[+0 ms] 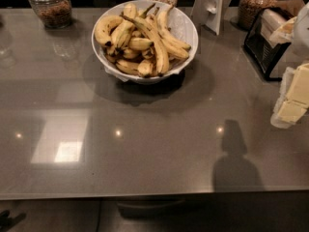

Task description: Pick banana from white bowl

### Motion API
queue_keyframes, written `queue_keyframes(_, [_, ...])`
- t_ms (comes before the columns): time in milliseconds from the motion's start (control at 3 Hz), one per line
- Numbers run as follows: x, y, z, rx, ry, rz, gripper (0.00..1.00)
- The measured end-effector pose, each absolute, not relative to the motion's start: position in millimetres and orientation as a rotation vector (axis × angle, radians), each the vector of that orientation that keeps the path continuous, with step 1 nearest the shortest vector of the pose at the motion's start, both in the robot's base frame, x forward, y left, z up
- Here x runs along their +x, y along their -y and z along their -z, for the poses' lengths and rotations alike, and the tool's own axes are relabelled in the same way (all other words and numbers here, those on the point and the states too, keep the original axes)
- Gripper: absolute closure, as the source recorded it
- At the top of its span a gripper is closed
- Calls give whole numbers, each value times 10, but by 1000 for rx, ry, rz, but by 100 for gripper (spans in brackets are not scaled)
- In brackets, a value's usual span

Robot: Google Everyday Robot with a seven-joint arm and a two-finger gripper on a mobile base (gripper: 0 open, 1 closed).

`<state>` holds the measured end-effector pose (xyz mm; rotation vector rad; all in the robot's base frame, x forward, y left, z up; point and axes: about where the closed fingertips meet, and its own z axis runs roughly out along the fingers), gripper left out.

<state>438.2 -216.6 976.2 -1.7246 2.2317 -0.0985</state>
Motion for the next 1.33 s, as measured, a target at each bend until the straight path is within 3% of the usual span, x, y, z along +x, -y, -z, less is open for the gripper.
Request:
queue_keyframes(667, [4543, 2002, -9806, -1687, -2153, 15, 0])
queue_keyframes(1333, [5146, 1489, -9754, -1521, -1998, -326, 0])
